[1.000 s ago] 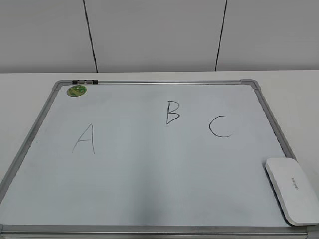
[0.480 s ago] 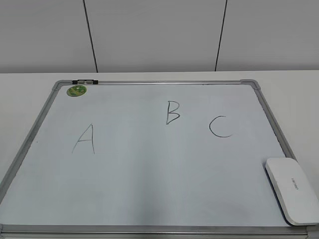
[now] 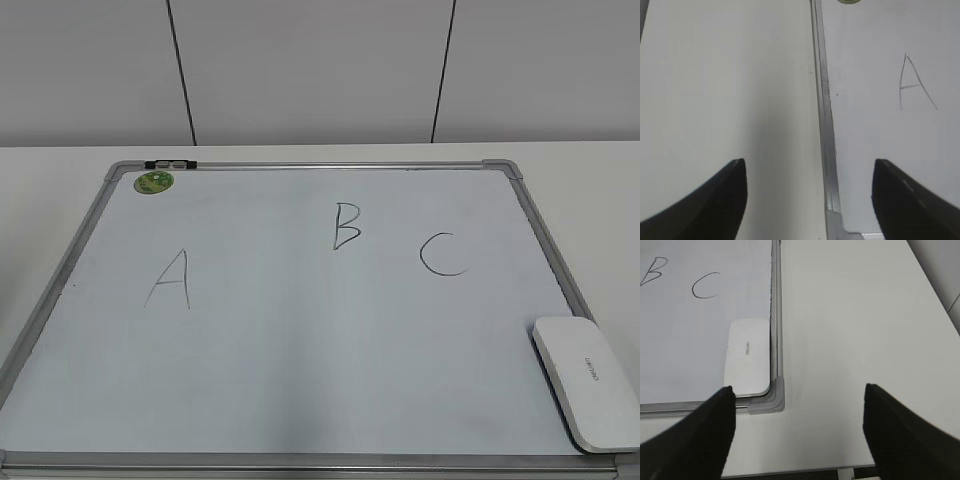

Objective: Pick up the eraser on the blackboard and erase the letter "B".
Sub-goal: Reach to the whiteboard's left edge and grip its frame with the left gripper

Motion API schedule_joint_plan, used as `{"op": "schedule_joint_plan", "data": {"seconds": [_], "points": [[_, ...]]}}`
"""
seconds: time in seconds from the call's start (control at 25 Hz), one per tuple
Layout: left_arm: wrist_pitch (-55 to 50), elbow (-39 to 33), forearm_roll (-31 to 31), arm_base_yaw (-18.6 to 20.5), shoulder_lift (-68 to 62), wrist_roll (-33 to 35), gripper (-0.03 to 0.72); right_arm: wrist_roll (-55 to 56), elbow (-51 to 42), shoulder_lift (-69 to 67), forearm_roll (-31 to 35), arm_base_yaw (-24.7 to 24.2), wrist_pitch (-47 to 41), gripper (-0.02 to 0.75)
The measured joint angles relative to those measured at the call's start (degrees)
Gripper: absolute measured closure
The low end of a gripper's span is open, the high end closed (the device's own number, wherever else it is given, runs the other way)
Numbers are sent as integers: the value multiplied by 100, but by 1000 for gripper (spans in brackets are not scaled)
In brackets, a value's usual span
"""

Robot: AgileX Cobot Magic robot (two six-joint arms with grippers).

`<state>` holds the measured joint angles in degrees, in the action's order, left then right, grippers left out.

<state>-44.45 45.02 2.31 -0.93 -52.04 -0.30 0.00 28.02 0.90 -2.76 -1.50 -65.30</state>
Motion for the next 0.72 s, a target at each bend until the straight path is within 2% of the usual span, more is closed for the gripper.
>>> {"op": "schedule_joint_plan", "data": {"seconds": [0.24,0.48,0.72], "points": [[92,907,0,0,-2056,0,131,0,0,0,0,0,0,150],[-26,1709,-192,0,-3716,0,244,0,0,0,0,0,0,150],[-26,2313,-283,0,-5023,0,273,0,0,0,0,0,0,150]]}}
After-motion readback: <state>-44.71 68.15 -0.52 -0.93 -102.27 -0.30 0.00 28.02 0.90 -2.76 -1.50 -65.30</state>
